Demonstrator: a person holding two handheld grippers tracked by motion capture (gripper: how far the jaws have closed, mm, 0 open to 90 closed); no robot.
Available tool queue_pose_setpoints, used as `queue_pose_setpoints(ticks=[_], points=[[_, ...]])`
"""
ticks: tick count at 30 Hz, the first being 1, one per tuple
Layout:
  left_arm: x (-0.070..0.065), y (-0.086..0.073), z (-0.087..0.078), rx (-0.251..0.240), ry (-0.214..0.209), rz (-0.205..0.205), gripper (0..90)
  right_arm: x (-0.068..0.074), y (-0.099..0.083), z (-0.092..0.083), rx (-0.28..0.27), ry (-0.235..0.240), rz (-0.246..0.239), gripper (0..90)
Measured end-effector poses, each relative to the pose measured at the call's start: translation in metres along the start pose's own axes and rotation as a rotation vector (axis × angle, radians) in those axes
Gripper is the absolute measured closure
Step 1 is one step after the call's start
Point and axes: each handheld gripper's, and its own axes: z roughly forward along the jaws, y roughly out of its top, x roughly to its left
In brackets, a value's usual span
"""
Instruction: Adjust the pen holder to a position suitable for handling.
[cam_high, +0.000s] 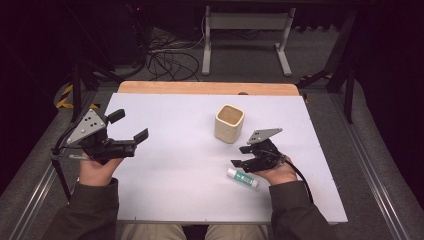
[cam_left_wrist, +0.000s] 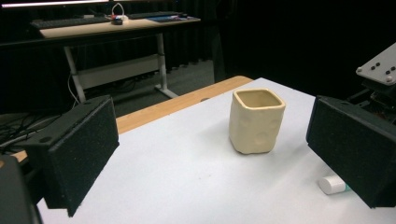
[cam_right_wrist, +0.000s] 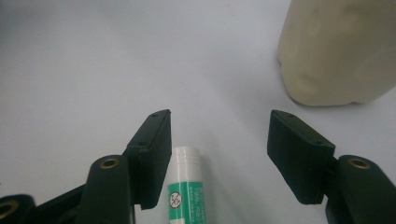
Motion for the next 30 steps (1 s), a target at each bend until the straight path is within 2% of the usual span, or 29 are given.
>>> queue_pose_setpoints(ticks=[9, 13, 19, 30], points=[[0.000, -0.001, 0.000, -0.005, 0.008, 0.009, 3.2, 0.000, -0.003, 0.010, 0.042, 0.019, -0.005, 42.6], [-0.002, 0.000, 0.000, -0.007, 0.006, 0.008, 3.5, 0.003, -0.003, 0.014, 0.069, 0.037, -0.026, 44.4], [-0.002, 0.000, 0.000, -0.007, 0.009, 0.010, 3.5, 0.007, -0.004, 0.022, 0.128, 0.056, -0.053, 46.7], [-0.002, -0.001, 0.001, -0.006, 0.007, 0.008, 3.6, 0.013, -0.005, 0.033, 0.221, 0.062, -0.063, 50.2]])
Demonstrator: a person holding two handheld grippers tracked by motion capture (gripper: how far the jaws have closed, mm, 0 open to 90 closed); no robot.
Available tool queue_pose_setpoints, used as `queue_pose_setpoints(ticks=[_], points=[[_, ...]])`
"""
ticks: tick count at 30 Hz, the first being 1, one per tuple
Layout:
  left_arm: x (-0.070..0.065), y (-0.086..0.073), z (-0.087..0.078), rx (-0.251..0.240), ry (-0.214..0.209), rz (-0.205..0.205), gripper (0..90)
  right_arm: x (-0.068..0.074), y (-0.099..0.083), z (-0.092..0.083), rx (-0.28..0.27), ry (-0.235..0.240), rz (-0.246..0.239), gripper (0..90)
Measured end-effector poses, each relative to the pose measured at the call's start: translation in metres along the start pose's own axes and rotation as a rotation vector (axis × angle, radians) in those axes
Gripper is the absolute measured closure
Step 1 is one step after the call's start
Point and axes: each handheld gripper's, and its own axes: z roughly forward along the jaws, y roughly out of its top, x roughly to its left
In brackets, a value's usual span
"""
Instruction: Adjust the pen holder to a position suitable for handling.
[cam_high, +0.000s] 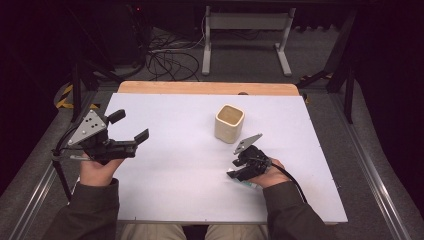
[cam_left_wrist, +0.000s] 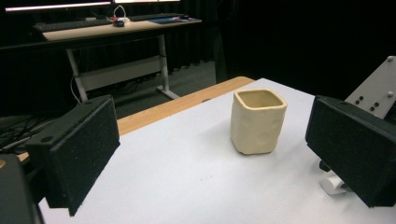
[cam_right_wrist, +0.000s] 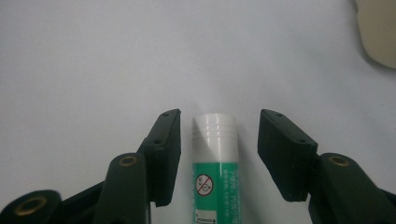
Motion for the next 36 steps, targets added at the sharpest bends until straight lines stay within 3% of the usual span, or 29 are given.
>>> queue_pose_setpoints(ticks=[14, 26, 36], points=[[0.000, -0.001, 0.001, 0.004, -0.001, 0.003, 3.8, 0.007, 0.004, 0.014, 0.100, -0.018, -0.005, 54.3], [-0.001, -0.002, 0.002, 0.010, -0.003, -0.004, 4.0, 0.008, 0.005, 0.014, 0.119, -0.051, -0.010, 63.8], [-0.001, -0.003, 0.004, 0.013, -0.008, -0.003, 4.1, 0.009, 0.007, 0.013, 0.102, -0.062, -0.021, 65.2]])
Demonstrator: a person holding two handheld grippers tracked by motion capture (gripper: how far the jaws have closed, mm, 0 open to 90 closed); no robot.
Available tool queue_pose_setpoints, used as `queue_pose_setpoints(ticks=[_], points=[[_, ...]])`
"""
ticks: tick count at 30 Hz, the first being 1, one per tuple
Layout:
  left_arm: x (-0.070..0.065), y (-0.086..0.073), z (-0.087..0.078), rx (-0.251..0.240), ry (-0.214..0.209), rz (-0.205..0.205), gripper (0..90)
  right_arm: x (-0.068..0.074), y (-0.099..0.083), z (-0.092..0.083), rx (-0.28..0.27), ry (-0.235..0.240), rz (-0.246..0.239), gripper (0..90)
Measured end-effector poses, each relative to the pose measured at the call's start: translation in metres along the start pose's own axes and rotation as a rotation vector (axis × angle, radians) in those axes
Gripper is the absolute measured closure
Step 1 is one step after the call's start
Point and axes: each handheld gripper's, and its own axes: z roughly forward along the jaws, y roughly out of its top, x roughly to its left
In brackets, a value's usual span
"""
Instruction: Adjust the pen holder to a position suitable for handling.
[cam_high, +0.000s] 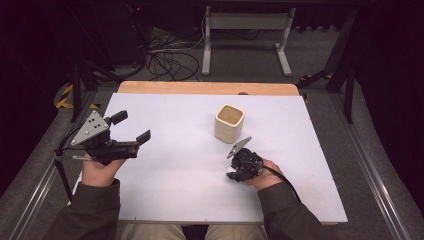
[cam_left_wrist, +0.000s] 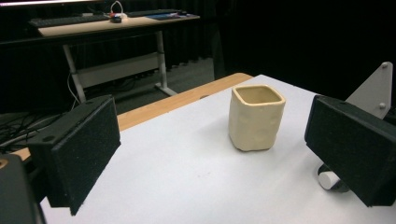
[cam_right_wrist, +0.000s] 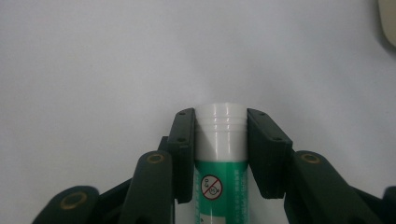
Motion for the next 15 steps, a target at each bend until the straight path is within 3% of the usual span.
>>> queue_pose_setpoints(ticks=[4, 15], points=[[0.000, -0.002, 0.000, 0.005, 0.001, 0.000, 4.2, -0.001, 0.002, -0.004, -0.040, -0.002, 0.005, 65.3], [-0.001, -0.005, -0.001, 0.003, -0.001, -0.001, 4.2, -0.005, 0.005, -0.020, -0.216, -0.038, 0.036, 65.3]])
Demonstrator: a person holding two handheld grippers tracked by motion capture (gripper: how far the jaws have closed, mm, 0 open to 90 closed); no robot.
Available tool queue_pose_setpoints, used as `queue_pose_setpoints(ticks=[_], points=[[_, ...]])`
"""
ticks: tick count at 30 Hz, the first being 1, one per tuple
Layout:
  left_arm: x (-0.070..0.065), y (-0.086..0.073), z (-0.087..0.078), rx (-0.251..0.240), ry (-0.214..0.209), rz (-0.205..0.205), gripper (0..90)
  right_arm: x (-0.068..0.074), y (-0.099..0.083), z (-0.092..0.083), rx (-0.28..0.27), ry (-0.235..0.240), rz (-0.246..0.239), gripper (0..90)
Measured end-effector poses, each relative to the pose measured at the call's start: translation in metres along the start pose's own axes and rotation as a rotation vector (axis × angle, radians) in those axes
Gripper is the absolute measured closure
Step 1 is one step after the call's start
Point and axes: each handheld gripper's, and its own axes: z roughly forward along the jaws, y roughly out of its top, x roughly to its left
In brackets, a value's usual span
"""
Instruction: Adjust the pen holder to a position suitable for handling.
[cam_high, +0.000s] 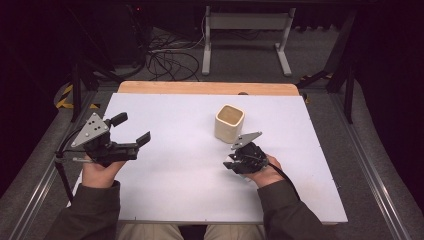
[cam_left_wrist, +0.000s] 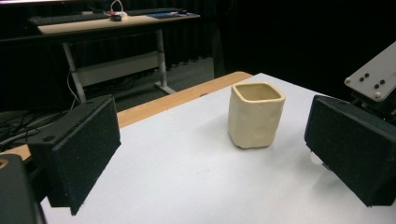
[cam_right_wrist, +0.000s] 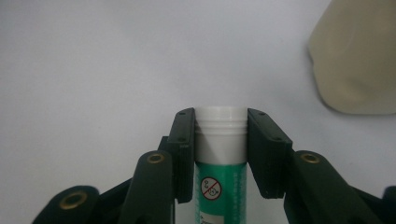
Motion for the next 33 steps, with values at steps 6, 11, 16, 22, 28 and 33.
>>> queue_pose_setpoints(ticks=[6, 11, 16, 22, 28, 33], points=[[-0.002, 0.001, 0.000, -0.004, -0.004, -0.002, 4.3, 0.000, 0.002, -0.008, -0.084, -0.022, 0.001, 65.3], [-0.003, 0.000, 0.002, -0.005, -0.008, 0.001, 4.2, 0.001, 0.003, -0.016, -0.173, -0.051, -0.009, 65.3], [-0.007, 0.000, 0.005, 0.000, -0.016, 0.007, 4.2, 0.003, 0.003, -0.024, -0.246, -0.085, -0.015, 65.4], [-0.010, 0.001, 0.009, 0.000, -0.027, 0.009, 4.2, 0.005, 0.002, -0.034, -0.339, -0.122, -0.013, 65.3], [-0.014, -0.001, 0.014, 0.010, -0.042, 0.014, 4.2, 0.005, 0.000, -0.044, -0.435, -0.131, 0.014, 65.4], [-0.018, -0.002, 0.016, 0.009, -0.050, 0.014, 4.2, 0.006, 0.001, -0.047, -0.482, -0.127, 0.021, 65.4]])
